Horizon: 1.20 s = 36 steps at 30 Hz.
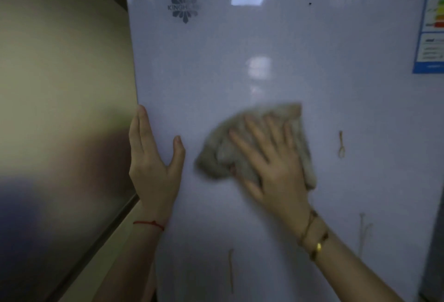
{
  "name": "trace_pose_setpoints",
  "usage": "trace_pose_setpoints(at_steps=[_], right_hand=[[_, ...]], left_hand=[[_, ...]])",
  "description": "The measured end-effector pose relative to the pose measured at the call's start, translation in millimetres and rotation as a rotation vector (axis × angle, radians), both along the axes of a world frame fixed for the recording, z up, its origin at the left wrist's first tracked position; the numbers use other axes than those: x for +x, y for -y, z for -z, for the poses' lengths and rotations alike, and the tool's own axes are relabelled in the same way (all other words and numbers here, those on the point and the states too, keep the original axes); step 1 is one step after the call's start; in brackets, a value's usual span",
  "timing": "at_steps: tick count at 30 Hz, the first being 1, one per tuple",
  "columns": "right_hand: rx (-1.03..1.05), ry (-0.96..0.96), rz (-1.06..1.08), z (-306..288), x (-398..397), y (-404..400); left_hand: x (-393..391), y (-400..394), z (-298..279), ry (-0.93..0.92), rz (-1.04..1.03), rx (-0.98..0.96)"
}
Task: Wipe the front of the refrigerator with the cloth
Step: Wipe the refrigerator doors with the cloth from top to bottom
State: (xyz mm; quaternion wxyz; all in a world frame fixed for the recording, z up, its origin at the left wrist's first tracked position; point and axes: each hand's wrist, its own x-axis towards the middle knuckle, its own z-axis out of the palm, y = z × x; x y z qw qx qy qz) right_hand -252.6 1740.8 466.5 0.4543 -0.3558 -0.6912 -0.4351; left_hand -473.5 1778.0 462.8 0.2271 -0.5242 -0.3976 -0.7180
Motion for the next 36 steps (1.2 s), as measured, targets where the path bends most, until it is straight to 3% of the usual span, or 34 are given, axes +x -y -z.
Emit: trace_pose_setpoints(at_steps=[3,9,16,18,22,25,29,32,36], right_hand=[[-0.026,0.071,0.033,33.4,19.1,7.7],[0.1,-0.275,0.03,-46.8,28.1,-5.6],[-0.036,0.167,0.014,35.7,6.3,4.6],[-0.015,0.105,0.008,13.8,18.0,3.2],[0.097,-0.227,-0.009,-58.4,22.1,-4.7],[0.077,-0.145,-0.018,-47.0,12.2,-5.7],[0.006,0.057,0.026,24.3,22.7,2.1],[-0.011,0.025,0.051,43.0,57.4,12.1],[0.052,-0.179,0.047,-7.3,95.8,8.4]], left_hand=[[0.7,1.1,-0.2,0.004,0.011,0.005],[2.0,0.7,0.4,0.003,0.011,0.004],[0.2,0.5,-0.3,-0.004,-0.003,-0.009],[0.2,0.0,0.0,0.002,-0.004,-0.011],[0.8,-0.2,1.3,-0.017,-0.004,0.0],[2.8,1.6,-0.3,-0.095,-0.108,0.029],[20.5,5.4,8.0,-0.296,-0.166,0.118],[49.9,10.5,14.5,-0.388,-0.077,0.169],[81.1,8.8,11.7,-0.397,-0.055,0.16]])
